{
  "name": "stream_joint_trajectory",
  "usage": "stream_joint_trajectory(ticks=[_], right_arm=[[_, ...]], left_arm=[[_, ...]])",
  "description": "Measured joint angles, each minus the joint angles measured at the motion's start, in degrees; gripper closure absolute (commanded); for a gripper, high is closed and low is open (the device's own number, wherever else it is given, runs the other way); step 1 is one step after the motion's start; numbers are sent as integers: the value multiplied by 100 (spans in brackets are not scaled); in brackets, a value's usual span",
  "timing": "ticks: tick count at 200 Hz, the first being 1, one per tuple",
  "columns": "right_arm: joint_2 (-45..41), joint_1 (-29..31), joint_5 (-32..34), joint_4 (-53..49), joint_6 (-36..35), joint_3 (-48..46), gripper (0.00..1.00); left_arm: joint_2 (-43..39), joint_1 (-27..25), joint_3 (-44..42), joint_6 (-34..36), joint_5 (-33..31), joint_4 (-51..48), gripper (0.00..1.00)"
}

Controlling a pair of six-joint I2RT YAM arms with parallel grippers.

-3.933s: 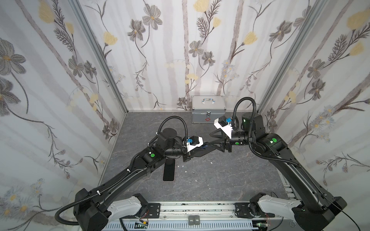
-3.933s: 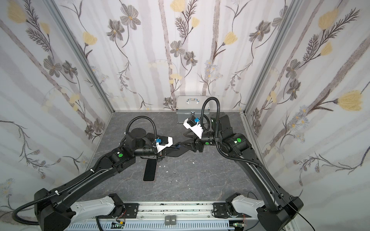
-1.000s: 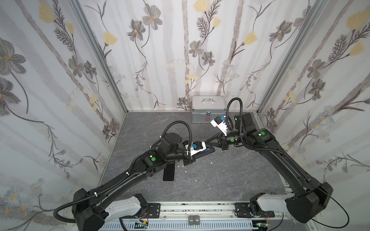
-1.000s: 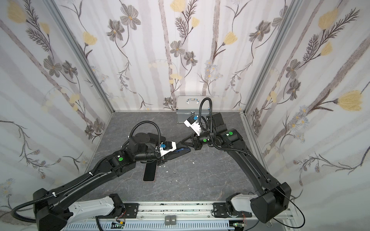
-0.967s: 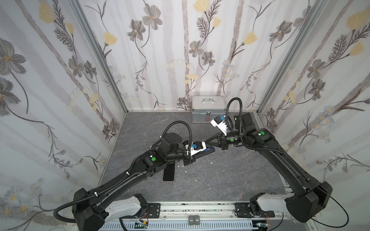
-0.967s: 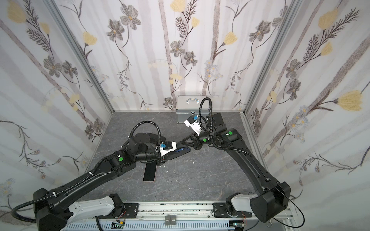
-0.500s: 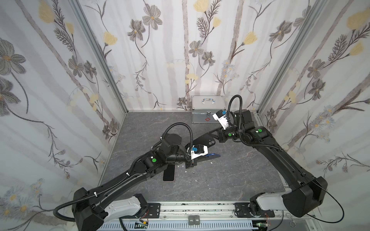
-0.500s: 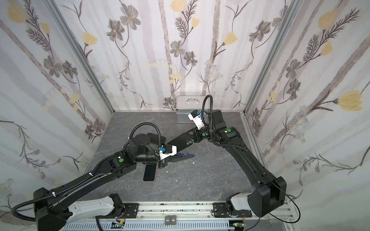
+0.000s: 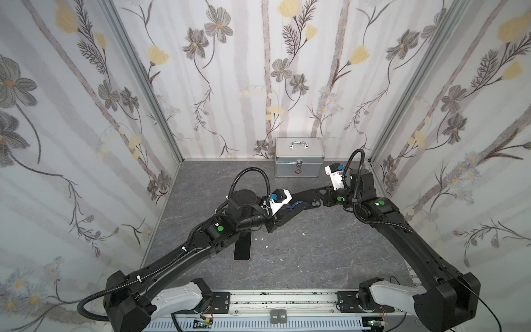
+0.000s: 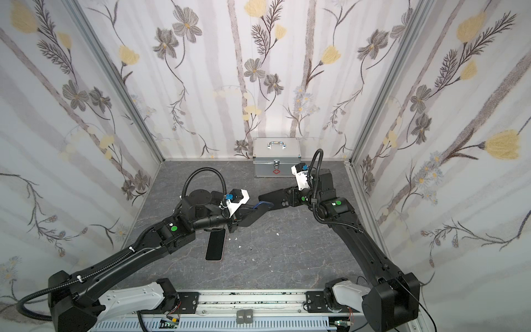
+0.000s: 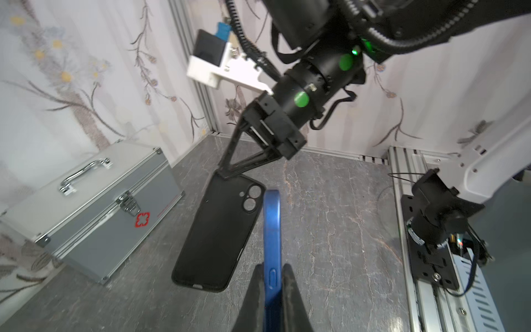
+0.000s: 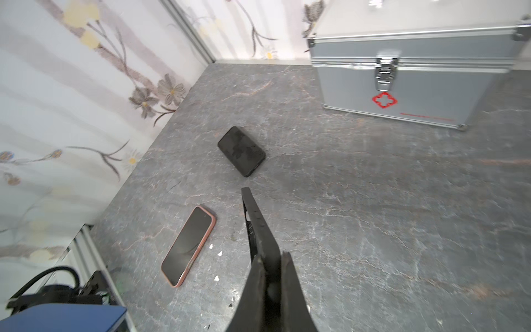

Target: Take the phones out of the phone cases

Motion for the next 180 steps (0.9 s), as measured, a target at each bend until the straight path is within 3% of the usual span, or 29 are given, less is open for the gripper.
stream_joint_trajectory(ticks=[35, 58, 89, 136, 180], right_arm=[[-719, -238, 861, 212, 669, -621, 100], [-1115, -428, 1060, 221, 800, -817, 100], [-1167, -573, 1370, -549, 765, -470, 100], [-988, -636, 2389, -2181, 796, 103, 100], [-874, -938, 2640, -2949, 787, 184, 100]], left_arm=[[372, 142, -361, -1523, -533, 817, 100], [850, 170, -365, -2570, -946, 1261, 100], [1552, 170, -343, -3705, -1086, 1644, 100], [2555, -28, 26, -4765, -1086, 2221, 100], [3331, -267, 142, -5510, -1008, 2682, 100]])
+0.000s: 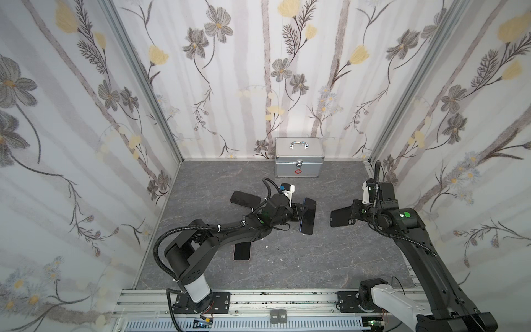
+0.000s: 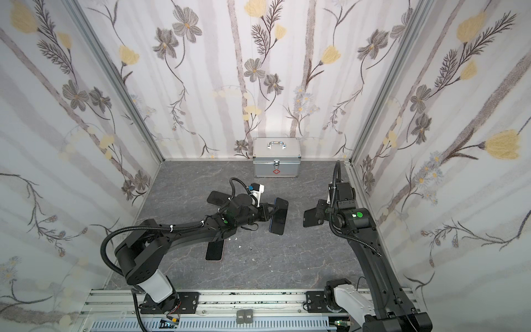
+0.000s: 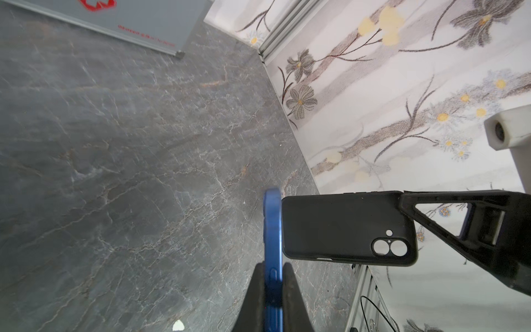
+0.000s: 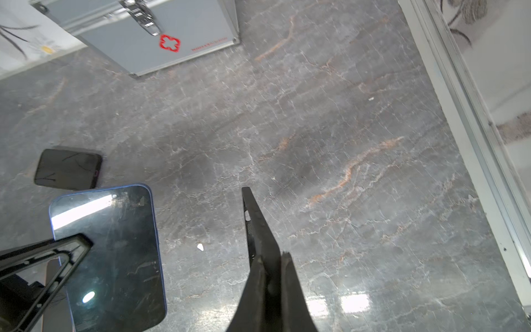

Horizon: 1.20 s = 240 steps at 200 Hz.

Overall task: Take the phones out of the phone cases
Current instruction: 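Lower the blue-edged phone flat onto the table and open the left gripper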

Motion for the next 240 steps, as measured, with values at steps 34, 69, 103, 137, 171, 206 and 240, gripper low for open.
stream_joint_trajectory(ticks=[34, 69, 103, 137, 171, 206, 240], right_arm=[[-4, -142, -35, -116, -15, -201, 100], [-9, -162, -146, -72, -61, -367, 100], [-7, -162, -278, 61, -109, -608, 100], [22, -162, -446, 365, -146, -787, 100], [92, -162, -555, 540, -151, -898, 100], [173, -162, -555, 675, -195, -979, 100], [254, -162, -555, 728, -210, -1016, 100]], left_arm=[[389, -214, 50, -463, -229, 240, 100], [708, -455, 94, -946, -527, 415, 100], [1008, -632, 116, -1309, -748, 413, 100], [1272, -726, 201, -1545, -857, 468, 100], [1436, -758, 234, -1657, -955, 597, 100], [1600, -758, 249, -1801, -999, 669, 100], [1705, -758, 258, -1862, -999, 673, 100]])
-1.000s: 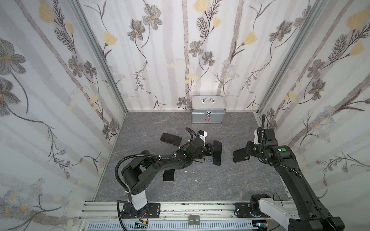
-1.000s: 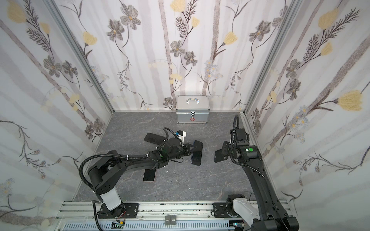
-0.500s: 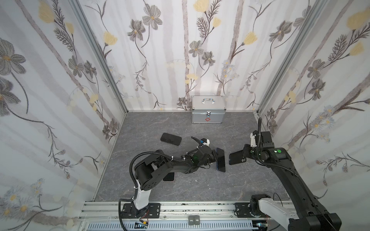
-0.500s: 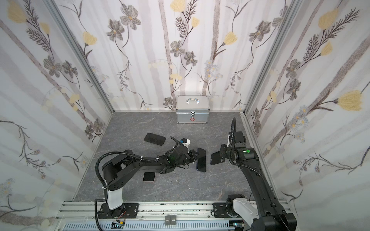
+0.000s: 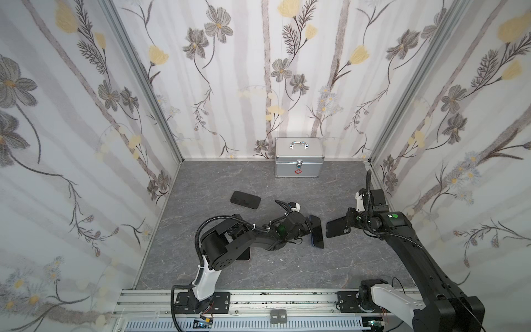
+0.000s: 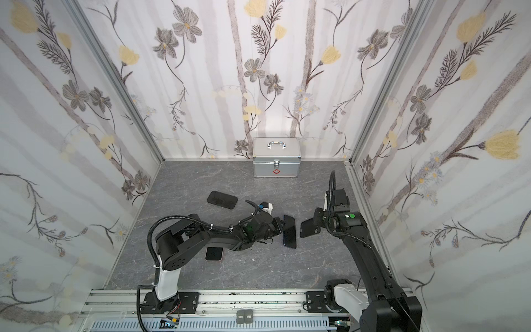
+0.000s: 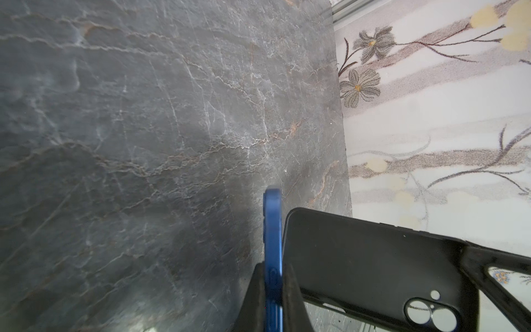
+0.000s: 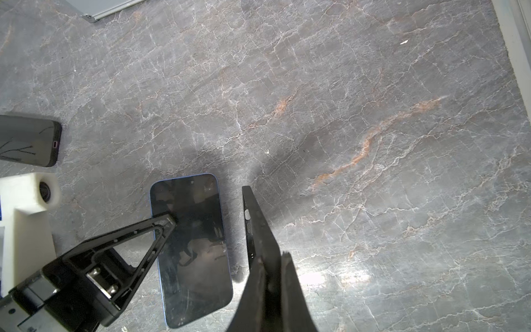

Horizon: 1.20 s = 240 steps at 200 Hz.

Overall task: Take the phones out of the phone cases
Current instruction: 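Lower the blue-edged phone flat onto the table and open the left gripper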

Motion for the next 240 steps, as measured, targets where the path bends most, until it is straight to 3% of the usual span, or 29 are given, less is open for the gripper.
stream_joint_trajectory(ticks=[142, 198, 240], right_arm=[[146, 0, -232, 291, 66, -173, 100], [157, 0, -212, 413, 63, -195, 100], [157, 0, -186, 459, 66, -236, 100]], left_arm=[[326, -11, 9, -304, -22, 208, 100], [415, -11, -26, -498, -22, 391, 85], [463, -11, -37, -553, 57, 299, 62]])
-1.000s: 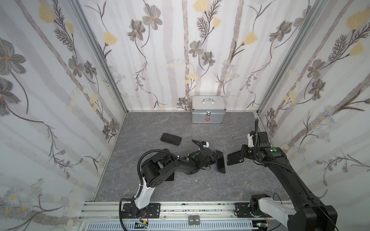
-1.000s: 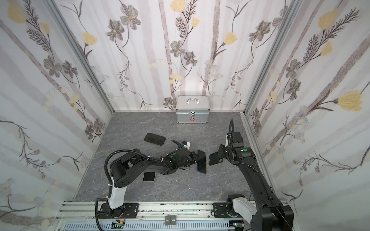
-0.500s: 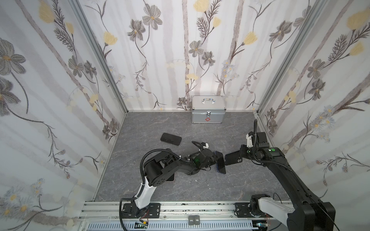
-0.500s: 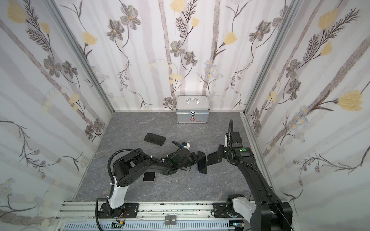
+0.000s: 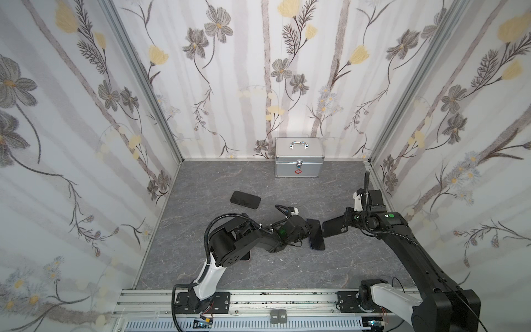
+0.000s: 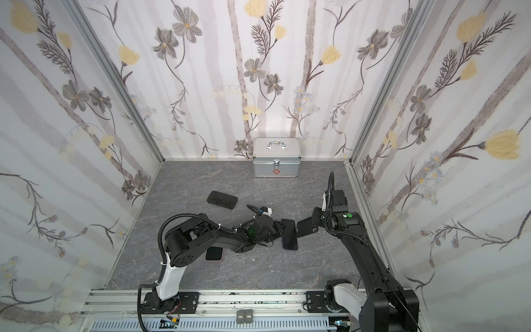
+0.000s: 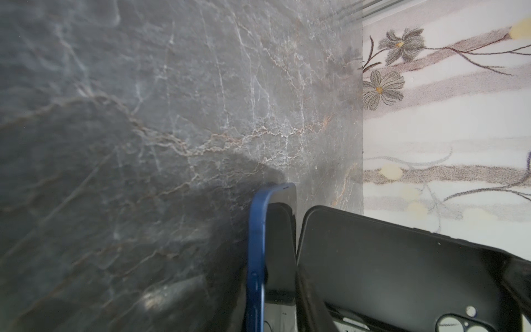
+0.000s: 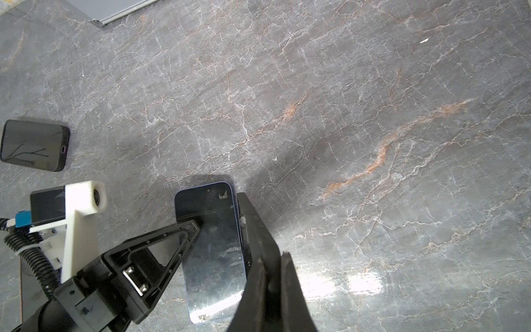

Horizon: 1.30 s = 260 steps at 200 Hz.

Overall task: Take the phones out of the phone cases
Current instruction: 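Lower the blue-edged phone flat onto the table and open the left gripper, then close the left gripper on the black case held by the right gripper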

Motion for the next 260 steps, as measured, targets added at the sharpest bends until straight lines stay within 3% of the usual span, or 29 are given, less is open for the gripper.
stream_joint_trajectory(ticks=[62, 99, 163, 205, 231, 260], right_arm=[[0, 0, 44, -2, 0, -22, 100], [0, 2, 223, -24, 0, 4, 100], [-262, 22, 577, -133, -2, 214, 100], [-817, 28, 129, 7, -214, 304, 100], [-935, 28, -804, 352, -435, 323, 100], [-765, 118, -2052, 831, -557, 330, 100]], left_arm=[[-9, 0, -87, -46, 52, 188, 43], [-175, 13, -280, -46, -11, 341, 23], [-599, 74, -529, 289, -345, -52, 18], [-1604, 164, -682, 1541, -680, -592, 22], [-2507, 363, -914, 2741, -739, -680, 26], [-3331, 916, -1320, 4041, -332, -793, 28]])
